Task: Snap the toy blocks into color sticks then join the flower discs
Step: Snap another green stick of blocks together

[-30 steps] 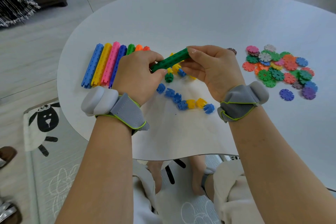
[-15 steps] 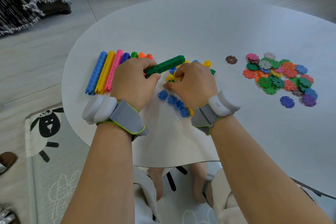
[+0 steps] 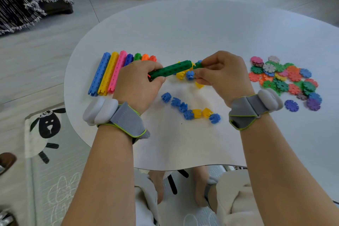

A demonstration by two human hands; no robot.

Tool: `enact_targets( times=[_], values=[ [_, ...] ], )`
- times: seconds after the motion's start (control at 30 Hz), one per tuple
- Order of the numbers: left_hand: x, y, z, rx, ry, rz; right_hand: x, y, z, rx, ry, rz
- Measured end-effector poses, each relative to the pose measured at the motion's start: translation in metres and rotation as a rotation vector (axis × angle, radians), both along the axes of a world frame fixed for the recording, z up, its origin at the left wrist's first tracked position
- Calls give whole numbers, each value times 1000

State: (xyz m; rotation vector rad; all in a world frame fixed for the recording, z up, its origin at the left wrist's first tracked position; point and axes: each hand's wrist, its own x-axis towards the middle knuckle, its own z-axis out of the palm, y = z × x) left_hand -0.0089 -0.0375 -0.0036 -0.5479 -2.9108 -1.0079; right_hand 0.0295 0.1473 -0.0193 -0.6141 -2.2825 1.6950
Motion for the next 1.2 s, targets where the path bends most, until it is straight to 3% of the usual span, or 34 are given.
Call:
enact_targets(
  times=[0.3, 0.5, 0.77, 1.03, 1.2],
  values=[
    [3, 5, 3, -9, -16, -63, 7, 9, 7, -173, 94, 142],
    [3, 10, 2, 24, -3, -73, 11, 13, 8, -427, 94, 151],
    [5, 14, 1, 4, 15, -119, 14, 14, 5, -419, 97, 116],
    [4, 19, -3, -47, 59, -133, 11, 15, 2, -231, 52, 26],
    [0, 18, -5, -62, 41, -113, 7, 25, -10, 369, -19, -156]
  ],
)
